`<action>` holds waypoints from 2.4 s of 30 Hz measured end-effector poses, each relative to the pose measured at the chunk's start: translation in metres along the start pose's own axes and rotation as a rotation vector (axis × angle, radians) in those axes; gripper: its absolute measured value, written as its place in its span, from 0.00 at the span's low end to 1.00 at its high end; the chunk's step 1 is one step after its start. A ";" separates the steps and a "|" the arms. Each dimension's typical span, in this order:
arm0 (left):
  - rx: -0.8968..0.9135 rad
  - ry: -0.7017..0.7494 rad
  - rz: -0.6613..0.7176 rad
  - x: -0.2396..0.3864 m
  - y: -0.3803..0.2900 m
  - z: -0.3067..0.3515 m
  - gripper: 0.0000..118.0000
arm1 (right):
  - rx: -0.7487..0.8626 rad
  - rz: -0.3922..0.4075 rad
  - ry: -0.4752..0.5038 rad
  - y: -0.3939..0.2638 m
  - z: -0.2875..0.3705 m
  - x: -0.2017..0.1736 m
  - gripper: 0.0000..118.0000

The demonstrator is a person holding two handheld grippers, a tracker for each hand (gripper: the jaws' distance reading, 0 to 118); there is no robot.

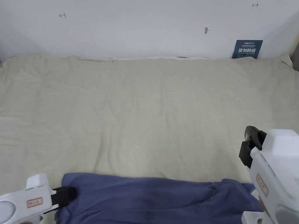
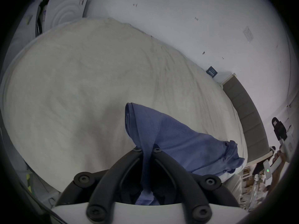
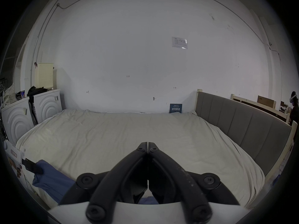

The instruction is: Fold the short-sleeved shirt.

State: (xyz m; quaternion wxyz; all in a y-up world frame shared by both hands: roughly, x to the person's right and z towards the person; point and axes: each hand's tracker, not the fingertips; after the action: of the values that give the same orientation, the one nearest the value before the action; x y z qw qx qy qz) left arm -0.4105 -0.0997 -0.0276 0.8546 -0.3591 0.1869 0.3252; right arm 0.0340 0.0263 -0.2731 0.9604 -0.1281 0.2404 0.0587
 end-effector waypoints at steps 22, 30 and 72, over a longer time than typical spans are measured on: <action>-0.194 -0.174 -0.214 0.160 -0.022 -0.054 0.05 | 0.027 -0.024 0.026 0.000 0.021 0.014 0.02; -0.279 -0.148 -0.257 0.201 -0.053 -0.110 0.13 | 0.029 -0.029 -0.017 0.000 0.026 0.033 0.02; -0.076 0.023 -0.543 0.257 -0.150 -0.137 0.01 | -0.022 -0.058 -0.024 -0.006 0.027 0.055 0.02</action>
State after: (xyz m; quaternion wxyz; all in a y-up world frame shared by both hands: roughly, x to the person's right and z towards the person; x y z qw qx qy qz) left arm -0.1341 -0.1716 -0.1880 0.8943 -0.4316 0.0808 0.0868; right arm 0.0950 0.0308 -0.2752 0.9630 -0.1451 0.2242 0.0352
